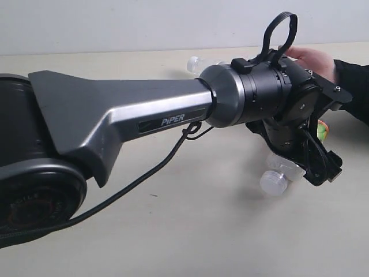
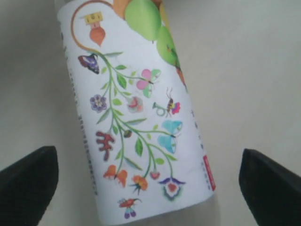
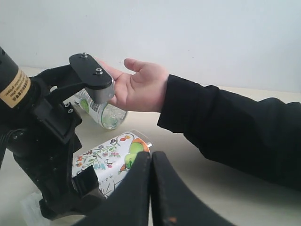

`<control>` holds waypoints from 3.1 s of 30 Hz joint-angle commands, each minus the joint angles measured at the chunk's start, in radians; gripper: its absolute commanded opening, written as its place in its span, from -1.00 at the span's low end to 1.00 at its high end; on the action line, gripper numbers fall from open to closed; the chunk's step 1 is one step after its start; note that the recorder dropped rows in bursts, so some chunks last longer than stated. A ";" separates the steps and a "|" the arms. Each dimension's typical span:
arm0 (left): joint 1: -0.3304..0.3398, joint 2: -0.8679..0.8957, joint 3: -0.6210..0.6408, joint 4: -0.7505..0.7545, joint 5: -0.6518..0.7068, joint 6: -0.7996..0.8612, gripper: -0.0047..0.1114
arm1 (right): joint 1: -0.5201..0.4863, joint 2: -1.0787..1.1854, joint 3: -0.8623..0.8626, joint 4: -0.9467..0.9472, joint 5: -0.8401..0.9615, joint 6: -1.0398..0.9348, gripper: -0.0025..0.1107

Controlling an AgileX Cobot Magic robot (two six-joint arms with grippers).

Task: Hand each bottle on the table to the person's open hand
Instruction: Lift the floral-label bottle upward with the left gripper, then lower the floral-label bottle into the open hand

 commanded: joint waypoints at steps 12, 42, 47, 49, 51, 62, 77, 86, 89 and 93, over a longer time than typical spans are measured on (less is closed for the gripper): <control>-0.001 0.032 -0.005 0.006 -0.035 -0.011 0.84 | -0.006 -0.006 0.005 0.001 -0.006 -0.003 -0.96; -0.001 -0.139 -0.005 0.010 0.169 -0.089 -0.92 | -0.006 -0.006 0.005 0.001 -0.006 -0.003 -0.96; -0.001 -0.230 -0.005 0.011 0.233 -0.136 -0.92 | -0.006 -0.006 0.005 0.001 -0.006 -0.003 -0.96; -0.001 -0.257 -0.005 0.011 0.225 -0.190 -0.92 | -0.006 -0.006 0.005 0.001 -0.006 -0.003 -0.96; -0.001 -0.278 -0.005 0.016 0.186 -0.246 -0.92 | -0.006 -0.006 0.005 0.001 -0.006 -0.003 -0.96; 0.005 -0.296 0.021 0.047 -0.293 -0.637 -0.92 | -0.006 -0.006 0.005 0.001 -0.006 -0.003 -0.96; 0.080 -0.151 0.076 0.057 -0.614 -0.991 -0.92 | -0.006 -0.006 0.005 0.001 -0.006 -0.003 -0.96; 0.080 -0.074 0.076 0.055 -0.651 -1.065 -0.92 | -0.006 -0.006 0.005 0.001 -0.006 -0.003 -0.96; 0.080 -0.072 0.076 0.055 -0.631 -1.061 -0.92 | -0.006 -0.006 0.005 0.001 -0.006 -0.003 -0.96; 0.080 -0.072 0.076 0.055 -0.546 -1.057 -0.92 | -0.006 -0.006 0.005 0.001 -0.006 -0.003 -0.96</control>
